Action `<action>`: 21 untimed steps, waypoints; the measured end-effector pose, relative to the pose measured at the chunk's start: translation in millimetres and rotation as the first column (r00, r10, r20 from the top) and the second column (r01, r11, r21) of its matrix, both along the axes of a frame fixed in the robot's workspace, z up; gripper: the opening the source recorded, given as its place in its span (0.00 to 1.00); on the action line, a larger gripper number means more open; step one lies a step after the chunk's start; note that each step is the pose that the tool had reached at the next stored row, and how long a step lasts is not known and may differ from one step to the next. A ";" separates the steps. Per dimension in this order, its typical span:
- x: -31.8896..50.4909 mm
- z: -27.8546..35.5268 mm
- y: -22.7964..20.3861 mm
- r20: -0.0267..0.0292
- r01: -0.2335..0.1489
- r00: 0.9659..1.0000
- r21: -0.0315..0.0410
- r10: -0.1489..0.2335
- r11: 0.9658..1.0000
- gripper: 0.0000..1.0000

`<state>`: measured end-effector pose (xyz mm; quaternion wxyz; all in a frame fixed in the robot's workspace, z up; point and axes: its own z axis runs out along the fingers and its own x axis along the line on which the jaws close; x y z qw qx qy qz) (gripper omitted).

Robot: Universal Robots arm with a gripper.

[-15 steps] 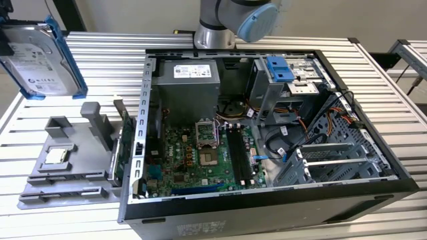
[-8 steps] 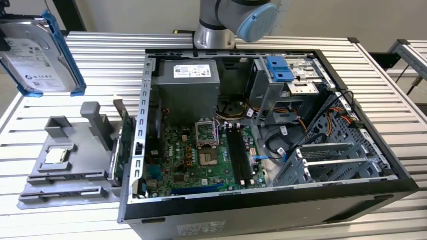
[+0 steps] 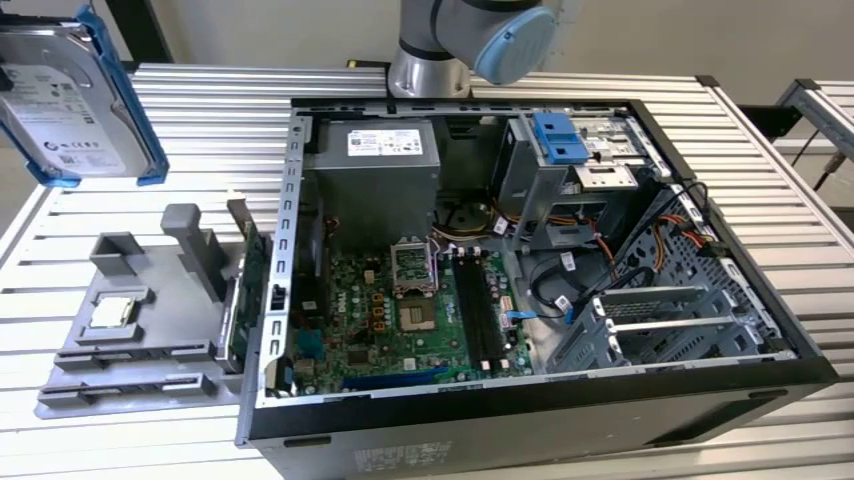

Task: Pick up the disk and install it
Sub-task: 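Pick up the disk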

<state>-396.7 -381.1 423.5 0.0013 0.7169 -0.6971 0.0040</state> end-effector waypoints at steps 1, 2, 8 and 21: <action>0.0 1.1 0.0 0.000 0.000 1.000 0.000 0.000 1.000 0.00; 0.0 2.2 0.0 0.000 0.000 1.000 0.000 0.000 1.000 0.00; 0.0 9.6 0.0 0.000 0.000 1.000 0.000 0.000 1.000 0.00; 0.0 23.7 0.0 0.000 0.000 1.000 0.000 0.000 1.000 0.00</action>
